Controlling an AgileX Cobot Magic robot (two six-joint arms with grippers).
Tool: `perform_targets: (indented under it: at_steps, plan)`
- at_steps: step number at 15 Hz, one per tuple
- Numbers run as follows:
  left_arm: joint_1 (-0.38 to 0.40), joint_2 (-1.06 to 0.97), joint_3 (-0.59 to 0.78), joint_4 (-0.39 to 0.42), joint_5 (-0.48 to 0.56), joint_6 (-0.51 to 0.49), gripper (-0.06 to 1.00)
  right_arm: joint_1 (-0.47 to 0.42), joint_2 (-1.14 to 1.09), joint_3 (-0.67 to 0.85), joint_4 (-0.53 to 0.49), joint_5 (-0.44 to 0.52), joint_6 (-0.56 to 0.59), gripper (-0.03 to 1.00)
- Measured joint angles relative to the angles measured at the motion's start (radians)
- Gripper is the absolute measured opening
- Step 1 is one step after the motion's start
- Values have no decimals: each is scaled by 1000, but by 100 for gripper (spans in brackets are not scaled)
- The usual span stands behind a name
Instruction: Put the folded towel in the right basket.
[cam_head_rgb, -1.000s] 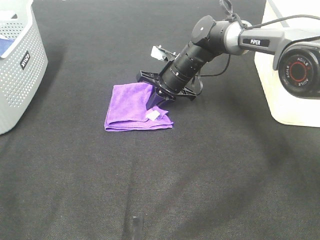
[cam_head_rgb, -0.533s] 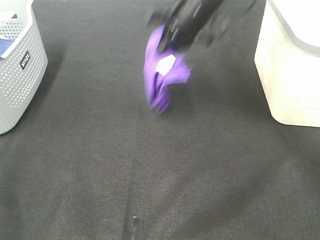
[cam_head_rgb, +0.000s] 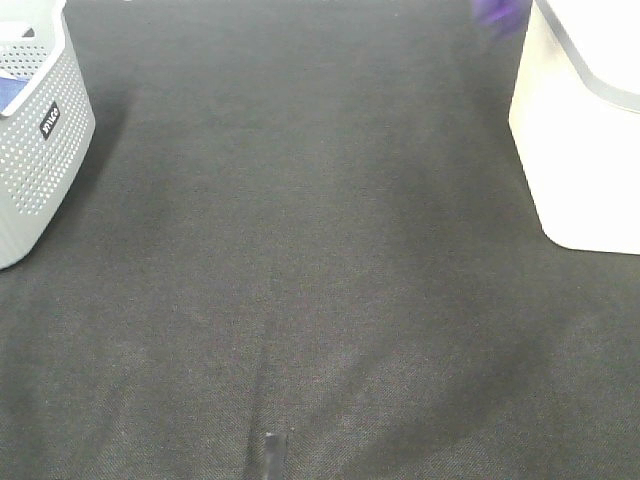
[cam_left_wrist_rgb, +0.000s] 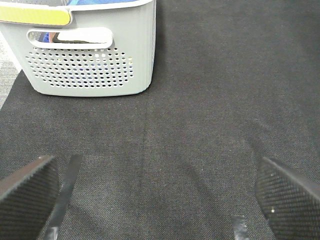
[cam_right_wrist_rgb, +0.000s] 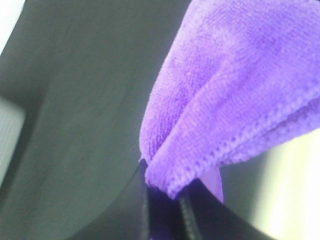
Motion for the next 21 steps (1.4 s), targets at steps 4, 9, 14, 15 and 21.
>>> perform_targets:
  at_steps: [4,9,14,15,21]
  plan:
    - [0,0,0,0,0,0,99,-225,12,-29,-89,61,-25,9]
    - [0,0,0,0,0,0,99,-291,115,-29,-157,76,-49,11]
    - [0,0,0,0,0,0,99,-256,152,-29,-199,74,-62,86]
    - [0,0,0,0,0,0,99,-249,154,-29,-205,74,-62,93]
    - [0,0,0,-1,0,0,99,-172,72,-29,-248,112,-54,98]
